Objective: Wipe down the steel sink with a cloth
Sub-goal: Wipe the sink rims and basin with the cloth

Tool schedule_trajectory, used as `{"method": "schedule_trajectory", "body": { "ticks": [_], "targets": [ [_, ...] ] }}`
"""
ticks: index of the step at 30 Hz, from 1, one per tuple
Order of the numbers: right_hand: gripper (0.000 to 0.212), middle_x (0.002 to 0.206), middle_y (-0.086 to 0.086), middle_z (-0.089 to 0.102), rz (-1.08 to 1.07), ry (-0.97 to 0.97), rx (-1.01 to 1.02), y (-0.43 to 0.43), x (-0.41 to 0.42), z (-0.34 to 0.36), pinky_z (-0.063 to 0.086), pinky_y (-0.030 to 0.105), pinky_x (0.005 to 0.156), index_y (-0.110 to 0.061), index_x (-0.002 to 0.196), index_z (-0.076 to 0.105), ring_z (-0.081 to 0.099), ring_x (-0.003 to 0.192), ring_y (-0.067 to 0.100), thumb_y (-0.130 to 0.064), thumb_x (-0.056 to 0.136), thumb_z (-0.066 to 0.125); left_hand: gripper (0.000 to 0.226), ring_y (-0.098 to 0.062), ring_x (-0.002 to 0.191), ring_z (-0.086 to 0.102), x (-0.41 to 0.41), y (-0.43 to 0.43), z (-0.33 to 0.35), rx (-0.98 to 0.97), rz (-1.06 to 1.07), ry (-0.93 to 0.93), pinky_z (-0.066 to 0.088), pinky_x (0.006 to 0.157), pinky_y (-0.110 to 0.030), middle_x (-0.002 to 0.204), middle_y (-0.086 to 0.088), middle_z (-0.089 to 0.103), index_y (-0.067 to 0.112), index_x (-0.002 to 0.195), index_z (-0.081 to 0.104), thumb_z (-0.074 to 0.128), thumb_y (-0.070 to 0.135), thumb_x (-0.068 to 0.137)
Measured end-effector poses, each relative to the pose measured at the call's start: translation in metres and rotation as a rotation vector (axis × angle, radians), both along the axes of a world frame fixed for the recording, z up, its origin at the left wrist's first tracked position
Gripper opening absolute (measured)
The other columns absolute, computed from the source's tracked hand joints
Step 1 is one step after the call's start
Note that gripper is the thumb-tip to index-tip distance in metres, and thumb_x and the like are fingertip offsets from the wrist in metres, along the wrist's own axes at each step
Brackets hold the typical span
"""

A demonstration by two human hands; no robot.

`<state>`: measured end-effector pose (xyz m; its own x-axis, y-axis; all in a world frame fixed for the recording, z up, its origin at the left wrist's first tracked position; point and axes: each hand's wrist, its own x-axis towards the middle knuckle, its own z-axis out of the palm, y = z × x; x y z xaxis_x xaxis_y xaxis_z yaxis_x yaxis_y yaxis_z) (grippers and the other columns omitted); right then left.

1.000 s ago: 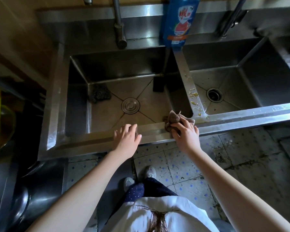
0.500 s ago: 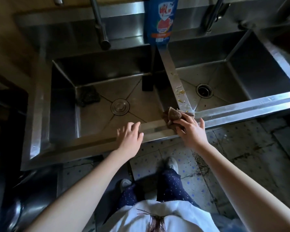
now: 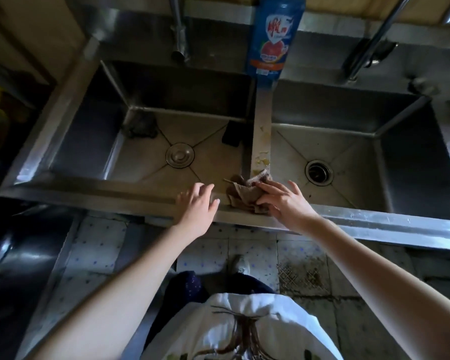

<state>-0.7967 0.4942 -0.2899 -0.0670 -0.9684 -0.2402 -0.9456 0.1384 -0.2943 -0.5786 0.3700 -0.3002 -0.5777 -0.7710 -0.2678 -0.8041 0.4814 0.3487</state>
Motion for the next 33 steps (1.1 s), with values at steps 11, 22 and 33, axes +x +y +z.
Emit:
{"method": "schedule_trajectory", "body": {
  "ticks": [11,22,33],
  "targets": [
    [0.042,0.139,-0.003,0.051,-0.162,-0.124,-0.046,-0.035,-0.004,0.004,0.047,0.038,0.095,-0.023,0.103,0.068,0.048,0.125,0.025,0.007,0.076,0.060,0.038,-0.025,0.122,0.039,0.008,0.006,-0.001,-0.014,0.002,0.000,0.025,0.099,-0.045,0.135,-0.001,0.043,0.023,0.131,0.047,0.041,0.038,0.096],
    [0.053,0.134,-0.001,0.051,-0.111,0.031,-0.078,-0.007,0.026,-0.004,0.043,0.042,0.096,-0.027,0.132,0.045,0.048,0.117,0.028,-0.018,0.084,0.064,0.037,-0.022,0.117,0.042,0.013,-0.001,-0.003,-0.048,-0.067,0.000,0.030,0.098,-0.045,0.128,0.003,0.047,0.025,0.131,0.049,0.041,0.035,0.096],
    [0.052,0.142,-0.006,0.049,-0.127,0.033,-0.083,-0.086,-0.033,-0.006,0.038,0.041,0.098,-0.034,0.128,0.055,0.047,0.123,0.027,-0.013,0.081,0.063,0.028,-0.024,0.104,0.049,0.007,-0.001,-0.002,-0.033,0.005,0.116,0.035,0.094,-0.043,0.111,0.000,0.053,0.020,0.116,0.058,0.046,0.017,0.091]
  ]
}}
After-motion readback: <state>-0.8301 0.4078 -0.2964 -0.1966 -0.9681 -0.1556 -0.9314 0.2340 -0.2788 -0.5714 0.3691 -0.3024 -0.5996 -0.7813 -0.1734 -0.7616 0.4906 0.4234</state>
